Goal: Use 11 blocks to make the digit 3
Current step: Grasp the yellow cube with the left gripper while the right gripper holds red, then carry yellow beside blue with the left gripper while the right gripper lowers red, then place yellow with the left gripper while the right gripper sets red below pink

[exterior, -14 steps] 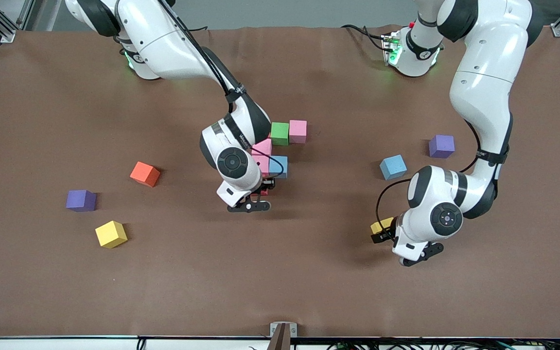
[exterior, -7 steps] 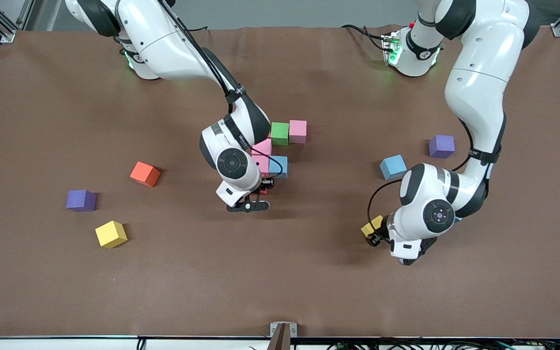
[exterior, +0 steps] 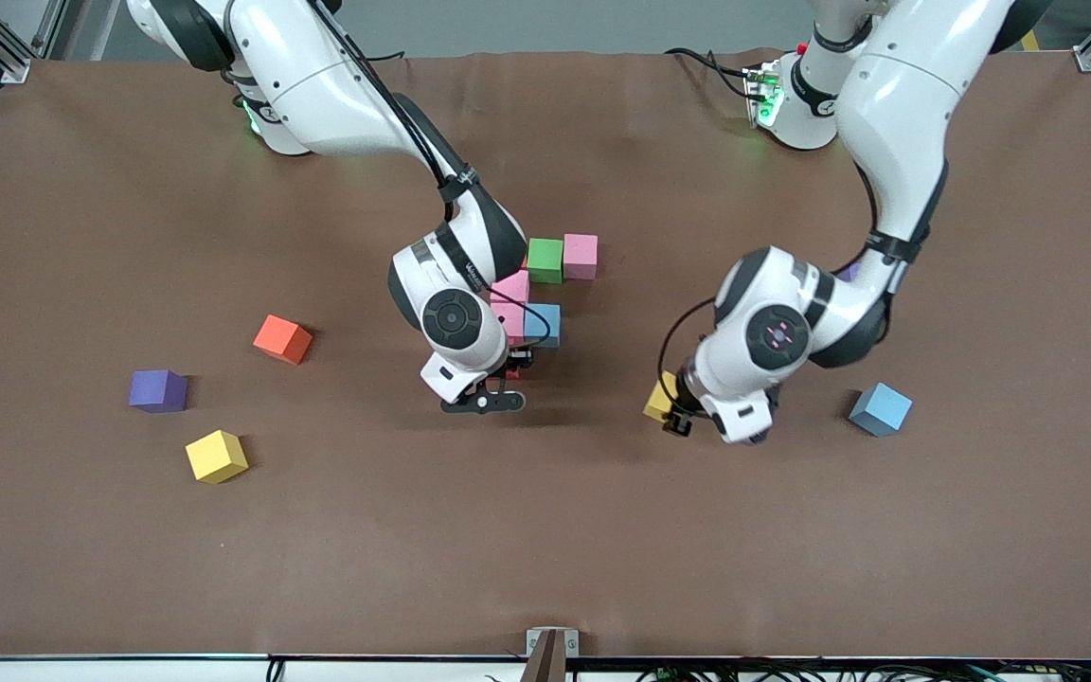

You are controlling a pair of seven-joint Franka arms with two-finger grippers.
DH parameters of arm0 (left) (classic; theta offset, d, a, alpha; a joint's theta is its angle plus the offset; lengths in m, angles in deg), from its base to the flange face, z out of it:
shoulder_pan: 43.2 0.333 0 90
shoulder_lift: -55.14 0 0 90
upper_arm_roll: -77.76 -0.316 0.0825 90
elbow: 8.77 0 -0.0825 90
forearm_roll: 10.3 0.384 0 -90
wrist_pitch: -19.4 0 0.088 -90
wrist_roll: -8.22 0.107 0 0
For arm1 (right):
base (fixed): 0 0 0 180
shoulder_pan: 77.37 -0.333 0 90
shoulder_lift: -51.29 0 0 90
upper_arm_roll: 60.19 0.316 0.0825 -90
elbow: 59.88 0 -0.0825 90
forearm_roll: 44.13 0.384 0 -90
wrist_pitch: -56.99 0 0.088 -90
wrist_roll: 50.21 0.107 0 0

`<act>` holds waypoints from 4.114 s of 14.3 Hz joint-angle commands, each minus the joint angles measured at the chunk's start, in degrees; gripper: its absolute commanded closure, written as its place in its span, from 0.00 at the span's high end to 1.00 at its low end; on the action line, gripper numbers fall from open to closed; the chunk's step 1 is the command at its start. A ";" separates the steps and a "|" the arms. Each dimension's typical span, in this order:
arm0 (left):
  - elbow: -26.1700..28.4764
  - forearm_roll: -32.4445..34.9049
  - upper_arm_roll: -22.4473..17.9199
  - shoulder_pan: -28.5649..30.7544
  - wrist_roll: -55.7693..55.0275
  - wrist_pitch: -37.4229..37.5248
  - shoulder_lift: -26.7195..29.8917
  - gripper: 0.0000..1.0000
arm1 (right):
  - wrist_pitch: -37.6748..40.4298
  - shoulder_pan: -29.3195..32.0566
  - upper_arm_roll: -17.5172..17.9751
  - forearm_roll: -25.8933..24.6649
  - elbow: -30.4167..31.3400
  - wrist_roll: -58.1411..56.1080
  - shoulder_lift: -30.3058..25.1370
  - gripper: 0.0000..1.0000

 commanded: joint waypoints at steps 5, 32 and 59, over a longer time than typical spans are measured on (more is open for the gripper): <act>14.26 -0.20 1.00 -3.51 -23.93 -12.71 5.29 0.08 | 0.55 0.06 -0.04 0.47 1.80 0.38 -1.30 0.54; 13.13 4.81 0.12 -13.97 -41.99 -18.99 -0.59 0.08 | 0.56 0.41 -0.13 0.20 1.18 -0.50 -1.13 0.55; 10.06 10.61 0.21 -14.86 -41.37 -18.20 -2.18 1.00 | -1.90 -1.17 -0.21 -0.41 2.06 -2.25 -0.86 0.56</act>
